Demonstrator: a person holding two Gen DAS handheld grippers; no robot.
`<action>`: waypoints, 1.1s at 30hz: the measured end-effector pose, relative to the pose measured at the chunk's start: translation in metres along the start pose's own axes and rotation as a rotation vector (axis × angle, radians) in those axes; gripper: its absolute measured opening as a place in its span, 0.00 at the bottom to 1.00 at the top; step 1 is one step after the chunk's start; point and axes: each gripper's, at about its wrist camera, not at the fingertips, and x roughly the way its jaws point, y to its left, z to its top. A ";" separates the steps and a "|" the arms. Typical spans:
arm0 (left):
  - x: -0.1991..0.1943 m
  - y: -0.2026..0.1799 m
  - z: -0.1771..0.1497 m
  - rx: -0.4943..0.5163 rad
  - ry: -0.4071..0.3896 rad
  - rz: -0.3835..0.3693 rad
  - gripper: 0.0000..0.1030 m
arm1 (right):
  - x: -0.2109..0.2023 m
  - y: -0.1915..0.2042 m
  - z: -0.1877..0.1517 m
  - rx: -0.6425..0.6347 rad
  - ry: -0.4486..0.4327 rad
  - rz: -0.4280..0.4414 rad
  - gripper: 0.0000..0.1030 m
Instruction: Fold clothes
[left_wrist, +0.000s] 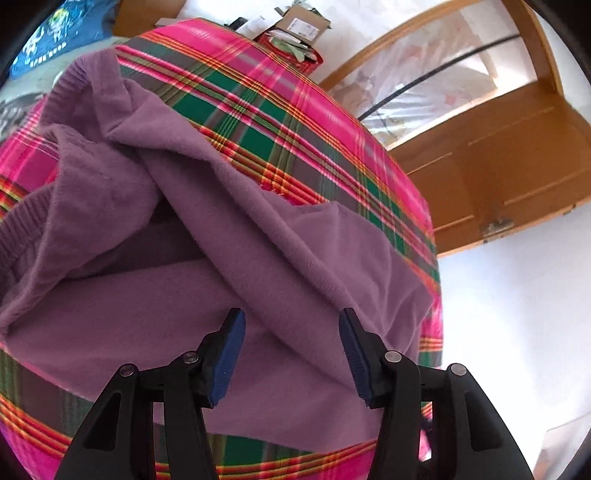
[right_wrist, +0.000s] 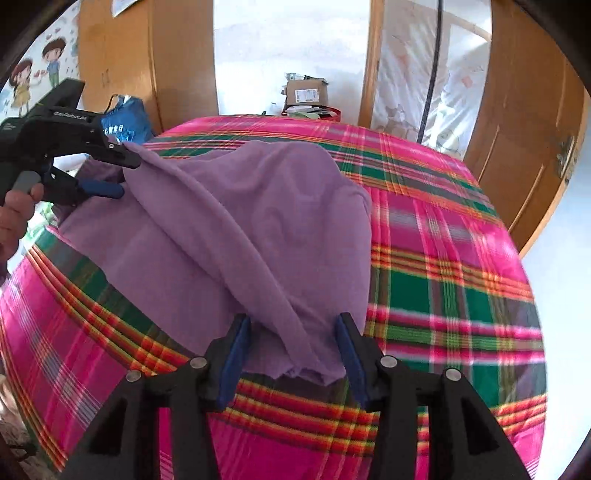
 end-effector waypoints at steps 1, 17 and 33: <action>0.001 0.000 0.002 -0.013 -0.003 -0.006 0.53 | -0.001 -0.003 -0.001 0.019 -0.005 0.011 0.47; 0.014 -0.002 0.015 -0.078 -0.023 0.027 0.15 | -0.002 -0.019 -0.004 0.115 -0.034 0.037 0.24; -0.030 -0.006 0.012 -0.095 -0.106 -0.057 0.10 | -0.061 0.004 0.022 0.011 -0.220 -0.057 0.10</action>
